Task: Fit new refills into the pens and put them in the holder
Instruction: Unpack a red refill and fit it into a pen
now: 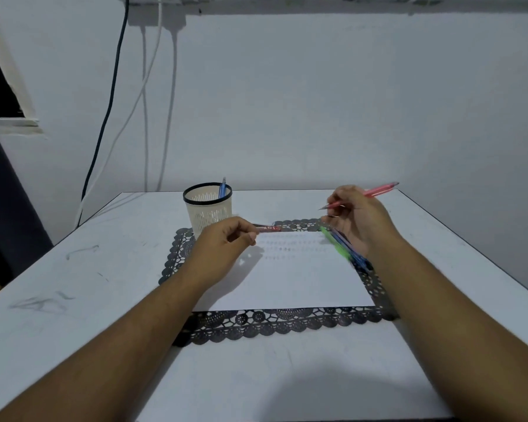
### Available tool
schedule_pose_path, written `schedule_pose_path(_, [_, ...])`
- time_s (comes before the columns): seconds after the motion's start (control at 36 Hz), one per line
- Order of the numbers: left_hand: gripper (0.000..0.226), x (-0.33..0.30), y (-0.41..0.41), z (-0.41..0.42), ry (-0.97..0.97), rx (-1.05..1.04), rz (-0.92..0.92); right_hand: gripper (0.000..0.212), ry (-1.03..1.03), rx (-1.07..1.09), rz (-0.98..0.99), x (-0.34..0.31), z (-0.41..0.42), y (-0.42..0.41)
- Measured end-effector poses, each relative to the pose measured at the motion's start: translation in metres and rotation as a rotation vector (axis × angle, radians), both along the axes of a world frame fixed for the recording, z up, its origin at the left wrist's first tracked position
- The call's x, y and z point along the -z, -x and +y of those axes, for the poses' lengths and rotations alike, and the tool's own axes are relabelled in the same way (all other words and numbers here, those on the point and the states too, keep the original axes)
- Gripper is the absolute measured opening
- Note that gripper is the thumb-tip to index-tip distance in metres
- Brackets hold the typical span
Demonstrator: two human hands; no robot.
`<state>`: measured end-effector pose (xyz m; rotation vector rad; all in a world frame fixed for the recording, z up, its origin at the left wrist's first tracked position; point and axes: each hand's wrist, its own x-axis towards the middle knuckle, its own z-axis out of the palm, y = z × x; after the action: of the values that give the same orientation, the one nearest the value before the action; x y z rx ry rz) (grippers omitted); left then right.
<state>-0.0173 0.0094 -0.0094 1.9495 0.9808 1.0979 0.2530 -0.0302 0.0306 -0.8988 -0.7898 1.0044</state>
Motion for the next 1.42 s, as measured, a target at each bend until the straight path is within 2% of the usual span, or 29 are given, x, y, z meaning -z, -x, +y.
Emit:
schedule_pose_path(0.08, [0.012,0.005,0.002,0.004,0.005,-0.028,0.062,0.015,0.034,0.033,-0.037,0.006,0.002,-0.015])
schedule_pose_path(0.25, [0.011,0.007,0.000,-0.001,-0.126,-0.086,0.363,0.019,0.070,-0.020,-0.184,0.016,0.006,-0.011])
schedule_pose_path(0.33, [0.022,0.011,-0.002,-0.007,-0.103,-0.079,0.387,0.014,0.108,-0.109,-0.276,0.023,0.005,-0.003])
schedule_pose_path(0.42, [0.038,0.015,-0.002,-0.006,-0.158,-0.022,0.525,0.008,0.153,-0.156,-0.402,0.034,0.004,0.005])
schedule_pose_path(0.53, [0.056,0.017,-0.001,-0.001,-0.201,0.068,0.712,0.016,0.196,-0.288,-0.386,0.044,0.000,0.011])
schedule_pose_path(0.69, [0.070,0.020,-0.005,0.000,-0.202,0.126,0.907,0.014,0.172,-0.236,-0.506,0.049,-0.001,0.011])
schedule_pose_path(0.81, [0.077,0.023,-0.005,0.004,-0.188,0.125,0.906,0.009,0.152,-0.191,-0.584,0.049,-0.003,0.014])
schedule_pose_path(0.92, [0.075,0.025,-0.005,0.006,-0.182,0.123,0.892,0.011,0.142,-0.186,-0.616,0.049,-0.003,0.014])
schedule_pose_path(1.06, [0.071,0.025,-0.005,0.005,-0.171,0.121,0.896,0.003,0.147,-0.192,-0.639,0.049,-0.004,0.015])
schedule_pose_path(1.28, [0.070,0.023,-0.006,0.003,-0.160,0.118,0.907,0.014,0.159,-0.210,-0.628,0.050,-0.003,0.015])
schedule_pose_path(1.42, [0.070,0.020,-0.007,0.001,-0.153,0.119,0.916,0.012,0.166,-0.193,-0.662,0.051,-0.002,0.014])
